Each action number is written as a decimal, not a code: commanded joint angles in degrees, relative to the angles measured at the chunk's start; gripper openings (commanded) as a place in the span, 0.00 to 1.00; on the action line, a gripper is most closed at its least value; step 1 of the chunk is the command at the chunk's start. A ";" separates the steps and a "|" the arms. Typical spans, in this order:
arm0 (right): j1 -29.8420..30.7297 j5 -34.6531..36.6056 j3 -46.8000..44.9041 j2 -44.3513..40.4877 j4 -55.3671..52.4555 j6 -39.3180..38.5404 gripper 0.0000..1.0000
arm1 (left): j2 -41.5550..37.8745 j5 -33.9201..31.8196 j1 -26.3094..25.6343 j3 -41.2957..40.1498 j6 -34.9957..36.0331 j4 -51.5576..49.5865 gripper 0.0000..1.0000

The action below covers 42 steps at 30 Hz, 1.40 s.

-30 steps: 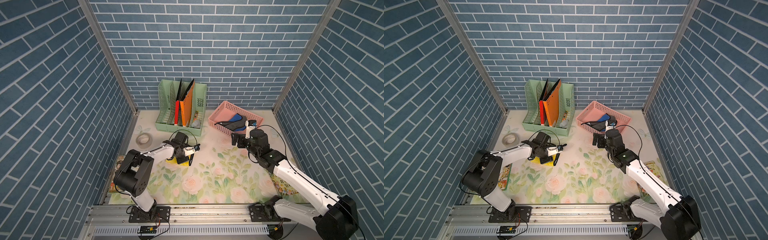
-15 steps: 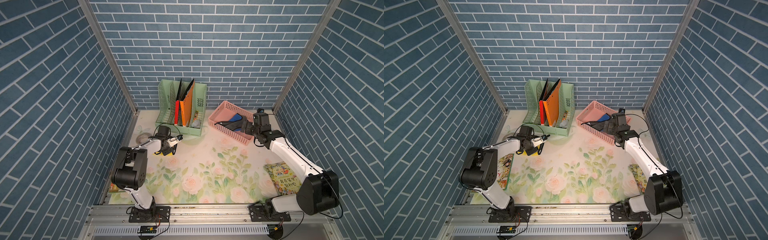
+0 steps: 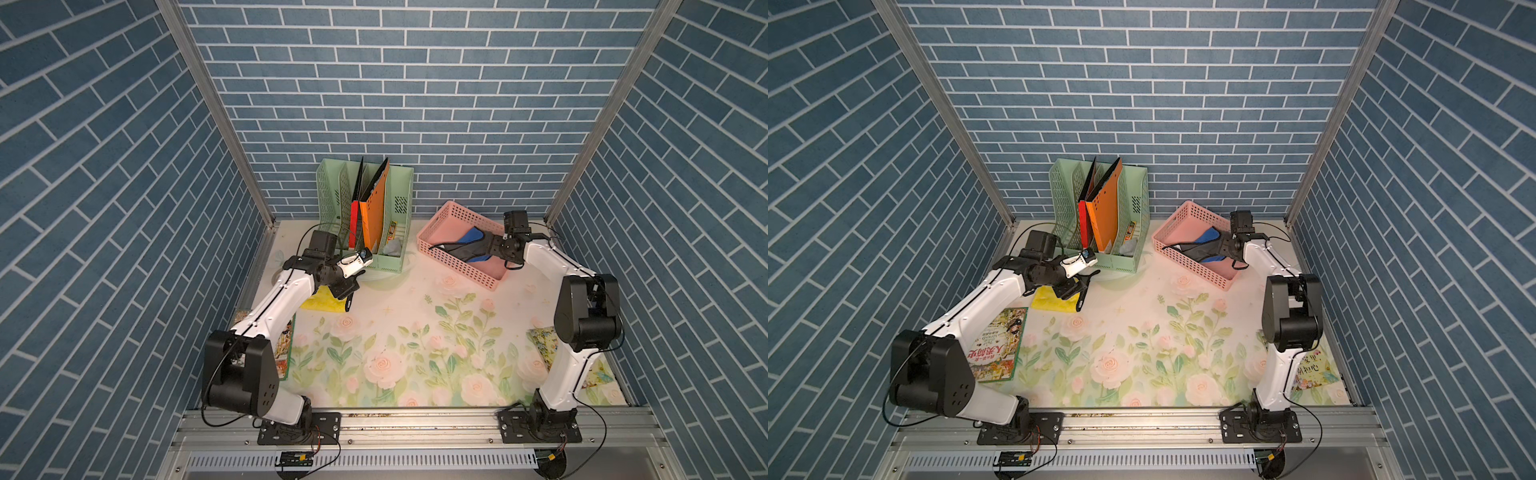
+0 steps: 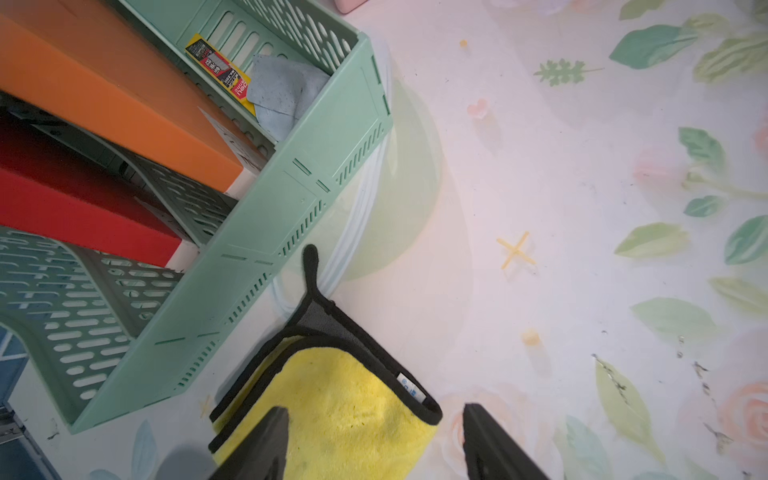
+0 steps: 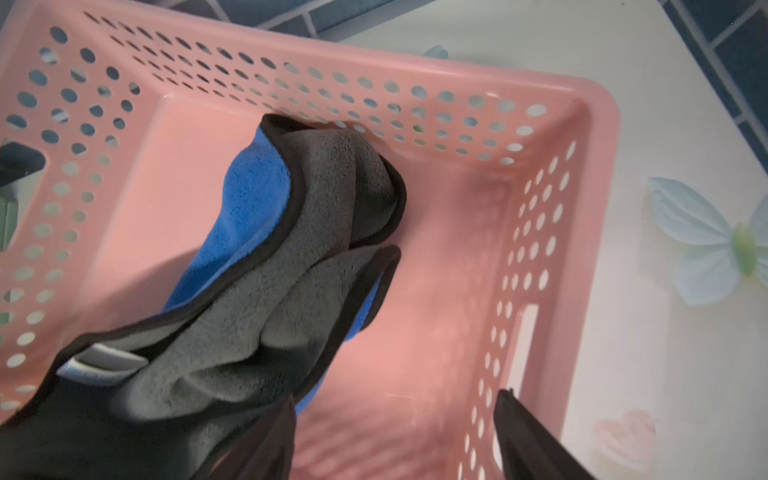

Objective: Fold the square dishcloth
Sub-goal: Pick up the cleaning item from the bin.

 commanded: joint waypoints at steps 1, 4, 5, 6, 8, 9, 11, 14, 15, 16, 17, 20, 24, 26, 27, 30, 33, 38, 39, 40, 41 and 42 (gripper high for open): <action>-0.14 -3.50 6.09 4.31 -3.70 1.88 0.66 | -3.05 2.15 0.06 -2.42 -0.07 -4.92 0.71; -0.19 -4.85 9.79 7.82 -4.45 2.52 0.53 | -5.29 1.54 0.22 -4.63 0.56 -4.25 0.71; -0.23 -5.68 11.12 8.98 -5.10 2.85 0.47 | -5.78 1.25 0.36 -5.14 0.76 -4.16 0.71; -0.23 -6.12 11.85 9.51 -5.69 3.11 0.45 | -5.96 0.95 0.39 -5.37 0.78 -4.05 0.70; -0.23 -6.28 12.25 10.31 -6.60 3.79 0.46 | -6.36 0.55 0.50 -5.61 0.88 -3.81 0.70; -0.23 -6.08 11.98 10.31 -6.69 4.12 0.48 | -6.57 0.55 0.50 -5.53 1.00 -3.77 0.70; -0.30 -5.92 11.35 10.49 -6.39 4.76 0.46 | -6.84 0.95 0.50 -5.36 1.03 -3.59 0.70; -0.75 -6.20 11.09 11.16 -6.31 5.79 0.43 | -7.20 1.69 0.50 -5.09 0.65 -3.20 0.70; -0.95 -6.72 11.09 11.58 -6.26 6.17 0.41 | -7.29 1.87 0.50 -4.99 0.62 -3.23 0.70; -1.13 -7.38 10.97 12.03 -5.75 6.53 0.38 | -7.33 1.90 0.50 -4.98 0.49 -3.23 0.70; -1.30 -7.91 10.97 12.31 -5.22 6.76 0.34 | -7.49 1.91 0.50 -5.02 0.48 -3.15 0.69; -1.37 -8.19 12.94 12.90 -5.03 6.98 0.17 | -7.89 1.74 0.50 -5.47 0.65 -3.08 0.69; -1.40 -7.90 16.56 12.43 -5.04 6.74 0.00 | -8.38 1.64 0.50 -5.68 0.63 -3.01 0.69; -1.44 -7.74 18.37 11.69 -5.36 6.36 0.00 | -8.70 1.72 0.50 -5.78 0.63 -2.80 0.69; -1.46 -7.82 18.90 11.11 -5.25 6.22 0.00 | -8.94 1.66 0.50 -5.77 0.56 -2.73 0.69; -1.42 -8.77 19.84 8.93 -4.78 5.72 0.00 | -9.29 1.74 0.50 -5.85 0.21 -2.28 0.69; -0.50 -9.76 20.37 5.53 -4.39 4.49 0.00 | -9.71 1.95 0.50 -5.94 -0.41 -1.66 0.68; 4.20 -9.52 27.42 -0.83 -7.54 -0.77 0.00 | -10.26 2.98 0.54 -5.67 -4.07 1.67 0.68; 5.73 -9.58 29.73 -1.42 -8.68 -1.72 0.00 | -10.36 3.56 0.65 -5.42 -5.04 2.28 0.68; 7.06 -9.73 32.04 -1.97 -9.89 -2.68 0.00 | -10.39 4.21 0.71 -5.15 -5.94 2.92 0.68; 8.37 -9.79 34.83 -2.24 -10.98 -3.58 0.00 | -10.45 4.88 0.80 -4.72 -6.98 3.44 0.68; 9.83 -9.65 37.69 -2.36 -12.72 -4.32 0.00 | -10.41 5.57 0.91 -4.34 -8.03 3.92 0.68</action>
